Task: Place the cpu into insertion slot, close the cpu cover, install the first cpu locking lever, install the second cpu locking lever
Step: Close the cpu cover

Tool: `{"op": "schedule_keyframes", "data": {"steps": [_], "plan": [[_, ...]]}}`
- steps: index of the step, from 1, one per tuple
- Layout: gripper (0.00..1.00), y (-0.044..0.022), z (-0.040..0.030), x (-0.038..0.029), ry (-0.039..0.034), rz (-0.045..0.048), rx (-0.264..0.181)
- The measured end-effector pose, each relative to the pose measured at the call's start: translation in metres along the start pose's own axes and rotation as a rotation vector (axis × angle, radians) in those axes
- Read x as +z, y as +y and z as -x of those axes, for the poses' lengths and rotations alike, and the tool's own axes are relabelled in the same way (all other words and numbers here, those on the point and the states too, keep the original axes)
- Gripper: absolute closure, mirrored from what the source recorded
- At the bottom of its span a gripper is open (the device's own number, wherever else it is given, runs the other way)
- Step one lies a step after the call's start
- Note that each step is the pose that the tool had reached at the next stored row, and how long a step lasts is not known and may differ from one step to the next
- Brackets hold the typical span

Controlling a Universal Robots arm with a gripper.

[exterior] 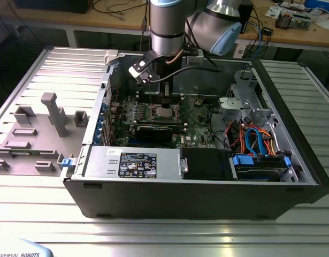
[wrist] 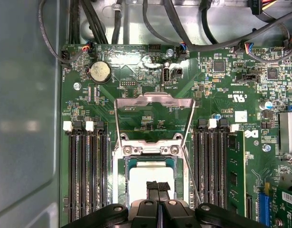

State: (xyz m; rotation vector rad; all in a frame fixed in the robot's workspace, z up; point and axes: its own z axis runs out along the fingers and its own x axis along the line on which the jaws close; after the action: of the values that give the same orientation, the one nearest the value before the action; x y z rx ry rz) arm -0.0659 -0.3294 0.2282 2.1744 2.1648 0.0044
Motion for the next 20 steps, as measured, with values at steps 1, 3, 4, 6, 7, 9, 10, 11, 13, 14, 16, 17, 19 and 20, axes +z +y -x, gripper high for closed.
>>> {"op": "schedule_keyframes", "data": {"steps": [1, 3, 4, 6, 7, 9, 10, 11, 13, 14, 16, 17, 19, 20], "plan": [[0.89, 0.0, 0.0, -0.0003, 0.0001, 0.0, 0.0], [0.89, 0.0001, 0.0001, -0.0013, 0.0, 0.0, 0.0], [0.89, 0.0001, 0.0001, -0.0016, 0.0001, 0.0, 0.0], [0.89, 0.0002, 0.0001, -0.0032, 0.0001, 0.0, 0.0], [0.89, 0.0002, 0.0002, -0.0041, 0.0001, 0.0001, 0.0], [0.89, 0.0003, 0.0003, -0.0063, 0.0001, 0.0001, 0.0], [0.89, 0.0004, 0.0003, -0.0072, 0.0001, 0.0001, 0.0], [0.89, 0.0004, 0.0003, -0.0073, 0.0004, 0.0002, 0.0], [0.89, 0.0004, 0.0004, -0.0075, 0.0005, 0.0001, 0.0], [0.89, 0.0004, 0.0003, -0.0075, 0.0006, 0.0001, 0.0], [0.89, 0.0007, 0.0004, -0.0075, 0.0006, -0.0013, 0.0], [0.89, 0.0009, 0.0004, -0.0075, 0.0005, -0.0022, 0.0], [0.89, 0.0014, 0.0004, -0.0074, 0.0006, -0.0043, 0.0], [0.89, 0.0014, 0.0004, -0.0074, 0.0006, -0.0047, 0.0]]}}
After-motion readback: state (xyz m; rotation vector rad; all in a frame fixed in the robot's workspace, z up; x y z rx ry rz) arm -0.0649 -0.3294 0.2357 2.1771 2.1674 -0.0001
